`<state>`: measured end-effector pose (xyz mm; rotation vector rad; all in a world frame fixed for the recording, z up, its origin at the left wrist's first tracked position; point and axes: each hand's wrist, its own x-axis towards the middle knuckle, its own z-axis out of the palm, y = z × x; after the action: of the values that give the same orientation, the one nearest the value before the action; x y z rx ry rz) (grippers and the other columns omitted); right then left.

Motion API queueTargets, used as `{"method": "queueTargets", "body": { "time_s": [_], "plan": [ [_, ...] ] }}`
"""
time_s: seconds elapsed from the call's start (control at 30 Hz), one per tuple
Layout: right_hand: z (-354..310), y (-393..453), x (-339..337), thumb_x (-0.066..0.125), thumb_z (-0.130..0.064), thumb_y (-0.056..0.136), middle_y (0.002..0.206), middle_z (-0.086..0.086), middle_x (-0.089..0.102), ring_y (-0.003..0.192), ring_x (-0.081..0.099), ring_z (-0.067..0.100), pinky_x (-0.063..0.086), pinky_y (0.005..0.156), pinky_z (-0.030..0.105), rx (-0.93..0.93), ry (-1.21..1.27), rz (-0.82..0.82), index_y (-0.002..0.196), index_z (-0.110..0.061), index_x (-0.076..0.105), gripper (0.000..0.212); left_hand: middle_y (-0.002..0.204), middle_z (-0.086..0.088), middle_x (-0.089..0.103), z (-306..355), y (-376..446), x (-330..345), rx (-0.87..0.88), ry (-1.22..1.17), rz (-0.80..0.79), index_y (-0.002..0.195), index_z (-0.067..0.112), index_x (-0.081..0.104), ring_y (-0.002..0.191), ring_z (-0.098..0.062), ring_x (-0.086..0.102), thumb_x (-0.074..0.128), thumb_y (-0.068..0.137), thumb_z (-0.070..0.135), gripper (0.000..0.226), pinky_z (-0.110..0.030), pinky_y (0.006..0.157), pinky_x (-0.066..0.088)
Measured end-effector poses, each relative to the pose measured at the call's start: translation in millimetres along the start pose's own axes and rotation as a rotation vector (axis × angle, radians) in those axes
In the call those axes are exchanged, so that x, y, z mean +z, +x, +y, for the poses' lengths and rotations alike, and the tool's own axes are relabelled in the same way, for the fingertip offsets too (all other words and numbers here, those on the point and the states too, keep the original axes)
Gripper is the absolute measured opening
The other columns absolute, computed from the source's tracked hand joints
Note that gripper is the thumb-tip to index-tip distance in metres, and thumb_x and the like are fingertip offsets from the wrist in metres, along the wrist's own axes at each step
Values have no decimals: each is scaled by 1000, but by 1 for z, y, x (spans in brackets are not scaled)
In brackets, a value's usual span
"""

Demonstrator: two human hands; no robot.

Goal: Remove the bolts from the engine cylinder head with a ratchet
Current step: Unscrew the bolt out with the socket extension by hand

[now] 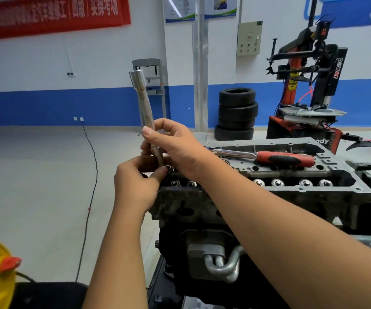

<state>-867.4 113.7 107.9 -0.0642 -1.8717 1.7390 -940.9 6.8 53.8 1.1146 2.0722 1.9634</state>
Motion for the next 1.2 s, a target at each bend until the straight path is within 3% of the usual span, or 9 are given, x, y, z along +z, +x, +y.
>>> {"method": "queueTargets", "body": {
  "time_s": [0.1, 0.23, 0.47, 0.6, 0.73, 0.83, 0.97, 1.1, 1.2],
  "plan": [
    [2, 0, -3, 73, -29, 97, 88, 0, 75, 84, 73, 20, 61, 78, 37, -7, -17, 38, 104, -12, 70, 18, 93, 10, 78, 2, -1, 0, 8, 59, -25, 94, 31, 76, 86, -24, 72, 81, 90, 20, 12, -51, 85, 61],
    [1, -1, -2, 73, -35, 96, 88, -13, 75, 95, 69, 21, 54, 99, 57, -16, -84, 120, 109, -15, 78, 24, 89, 16, 73, 3, -1, 1, 76, 201, -33, 85, 39, 71, 75, -10, 62, 83, 86, 16, 26, -32, 70, 50],
    [-1, -3, -2, 65, -24, 102, 94, 3, 77, 82, 71, 16, 59, 75, 34, -12, -25, 80, 109, -17, 69, 11, 78, 22, 66, 8, -5, 8, 104, 263, 115, 85, 34, 66, 74, 2, 58, 92, 77, 21, 31, -17, 63, 37],
    [-1, -4, -1, 59, -24, 106, 92, 4, 76, 82, 72, 8, 57, 72, 28, -13, -28, 10, 107, -17, 65, 9, 79, 21, 67, 5, -6, 10, 119, 236, 142, 78, 39, 64, 73, 0, 60, 88, 82, 24, 28, -21, 63, 43],
    [-1, -4, 0, 58, -25, 106, 90, 2, 75, 84, 71, 5, 52, 72, 27, -10, 7, 13, 106, -18, 65, 10, 92, 8, 77, 3, -5, 10, 80, 63, 82, 100, 25, 77, 88, -21, 73, 74, 95, 19, 9, -45, 86, 60],
    [-1, -4, -2, 67, -27, 101, 89, 1, 75, 82, 71, 7, 54, 73, 28, -16, 7, 6, 101, -19, 67, 9, 84, 14, 74, 6, -6, 12, 87, 83, 139, 93, 27, 76, 84, -15, 72, 82, 89, 25, 8, -40, 84, 58],
    [1, -4, -4, 76, -25, 94, 88, -1, 74, 86, 69, 15, 58, 88, 43, -17, -6, 43, 94, -20, 72, 7, 78, 16, 73, 6, -7, 11, 95, 90, 174, 78, 37, 68, 77, -8, 70, 88, 81, 38, 20, -32, 73, 53],
    [1, -3, -3, 75, -26, 95, 86, -2, 72, 84, 66, 12, 57, 82, 34, -24, 6, 91, 94, -19, 75, 7, 95, 15, 76, 7, -7, 11, 88, 18, 39, 90, 43, 70, 93, -15, 73, 71, 98, 21, 24, -40, 85, 59],
    [2, -3, -3, 71, -27, 98, 90, -1, 75, 86, 69, 13, 59, 84, 34, -13, 27, 63, 101, -15, 77, 14, 89, 12, 76, 6, -7, 12, 91, 31, 108, 86, 39, 69, 89, -17, 74, 80, 91, 20, 22, -44, 87, 60]
  ]
}}
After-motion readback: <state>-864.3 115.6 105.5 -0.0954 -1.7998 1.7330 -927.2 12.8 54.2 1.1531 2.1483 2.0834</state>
